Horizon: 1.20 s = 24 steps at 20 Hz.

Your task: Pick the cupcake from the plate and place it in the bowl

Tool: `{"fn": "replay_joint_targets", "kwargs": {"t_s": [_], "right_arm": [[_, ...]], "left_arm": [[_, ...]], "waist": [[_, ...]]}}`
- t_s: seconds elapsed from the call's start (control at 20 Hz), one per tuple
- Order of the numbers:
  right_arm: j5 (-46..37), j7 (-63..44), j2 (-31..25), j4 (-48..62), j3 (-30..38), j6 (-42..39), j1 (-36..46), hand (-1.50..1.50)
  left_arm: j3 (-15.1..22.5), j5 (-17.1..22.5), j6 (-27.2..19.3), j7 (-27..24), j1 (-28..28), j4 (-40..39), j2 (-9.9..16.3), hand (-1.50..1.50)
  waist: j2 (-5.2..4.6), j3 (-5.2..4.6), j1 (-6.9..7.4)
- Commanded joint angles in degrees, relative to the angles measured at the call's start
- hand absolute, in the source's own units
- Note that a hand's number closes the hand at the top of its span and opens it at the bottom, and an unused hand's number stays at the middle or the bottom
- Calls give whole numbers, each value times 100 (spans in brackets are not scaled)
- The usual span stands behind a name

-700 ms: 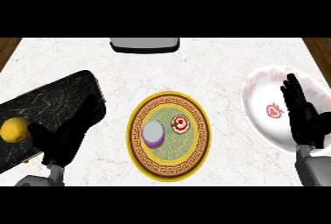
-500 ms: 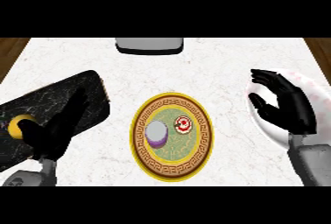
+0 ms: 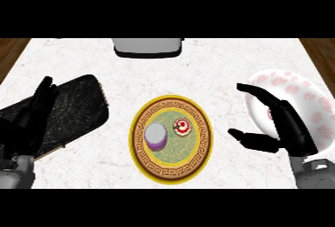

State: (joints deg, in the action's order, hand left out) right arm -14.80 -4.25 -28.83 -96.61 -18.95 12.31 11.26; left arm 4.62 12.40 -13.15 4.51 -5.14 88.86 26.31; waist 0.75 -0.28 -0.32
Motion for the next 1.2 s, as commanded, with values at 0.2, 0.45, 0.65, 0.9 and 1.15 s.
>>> {"fn": "replay_joint_targets", "kwargs": {"t_s": [0.2,0.45,0.65,0.9,1.15], "right_arm": [[-1503,-1109,53,-1868,-811,103,-1200,-150],[-1214,-2230,49,-2607,-281,-929,-553,-150],[-960,-3227,367,-2039,-70,-1739,1178,-150],[-648,-3714,428,-1054,-269,-2821,2243,-150],[-633,-4072,837,-33,-717,-3503,2817,-150]], "left_arm": [[-115,-394,-73,8,-259,-307,-221,0],[-327,-407,97,216,-489,-275,-221,0],[-288,-474,164,135,-455,-341,-294,0],[-466,-384,356,69,-459,-302,-173,0],[-446,-414,353,12,-410,-325,-316,0]], "waist": [[-63,24,-24],[-69,23,-1],[-83,17,94],[-91,13,151],[-95,18,165]]}}
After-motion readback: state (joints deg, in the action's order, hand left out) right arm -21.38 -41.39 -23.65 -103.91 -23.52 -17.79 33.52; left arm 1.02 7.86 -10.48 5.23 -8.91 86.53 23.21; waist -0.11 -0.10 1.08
